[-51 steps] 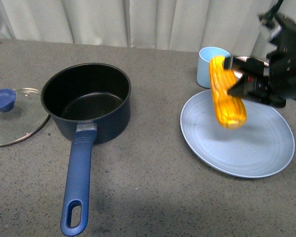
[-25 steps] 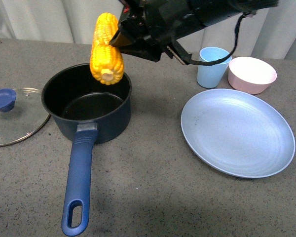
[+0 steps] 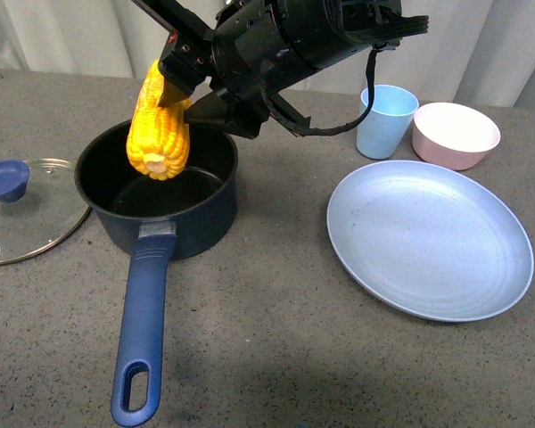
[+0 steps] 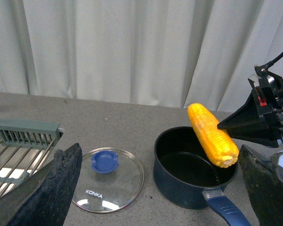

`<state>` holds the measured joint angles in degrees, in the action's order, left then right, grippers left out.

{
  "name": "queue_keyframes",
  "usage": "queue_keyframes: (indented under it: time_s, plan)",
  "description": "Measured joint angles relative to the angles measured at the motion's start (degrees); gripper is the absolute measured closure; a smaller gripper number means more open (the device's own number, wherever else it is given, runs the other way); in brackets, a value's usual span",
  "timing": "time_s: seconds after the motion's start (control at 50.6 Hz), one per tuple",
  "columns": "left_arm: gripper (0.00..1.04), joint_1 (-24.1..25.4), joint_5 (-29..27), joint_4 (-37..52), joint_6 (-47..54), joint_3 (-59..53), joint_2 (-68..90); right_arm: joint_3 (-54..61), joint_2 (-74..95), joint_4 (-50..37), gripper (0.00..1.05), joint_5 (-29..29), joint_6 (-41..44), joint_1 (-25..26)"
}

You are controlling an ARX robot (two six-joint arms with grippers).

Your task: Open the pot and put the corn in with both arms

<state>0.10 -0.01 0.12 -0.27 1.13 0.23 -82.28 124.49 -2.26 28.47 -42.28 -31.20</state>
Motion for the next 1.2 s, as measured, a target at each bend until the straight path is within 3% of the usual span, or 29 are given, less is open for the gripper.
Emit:
queue_keyframes:
  time_s: [0.296, 0.454, 0.652, 0.829, 1.066, 1.204]
  plan:
    - [0.07, 0.0, 0.0, 0.0, 0.0, 0.0, 0.0, 0.0, 0.0, -0.2, 0.32, -0.7, 0.0, 0.0]
    - [0.07, 0.0, 0.0, 0.0, 0.0, 0.0, 0.0, 2.1, -0.9, -2.5, 0.08, -6.1, 2.1, 0.1]
    - [0.07, 0.0, 0.0, 0.0, 0.0, 0.0, 0.0, 17.3, -11.7, -13.5, 0.09, -25.2, 18.8, 1.7]
    - [0.07, 0.0, 0.0, 0.0, 0.0, 0.0, 0.0, 33.5, -23.8, -25.9, 0.09, -36.5, 30.9, 4.1]
    - [0.07, 0.0, 0.0, 0.0, 0.0, 0.0, 0.0, 50.0, -37.4, -36.9, 0.09, -41.9, 43.7, 7.8]
    - [0.07, 0.0, 0.0, 0.0, 0.0, 0.0, 0.0, 58.8, -46.9, -36.9, 0.09, -43.1, 47.9, 12.0]
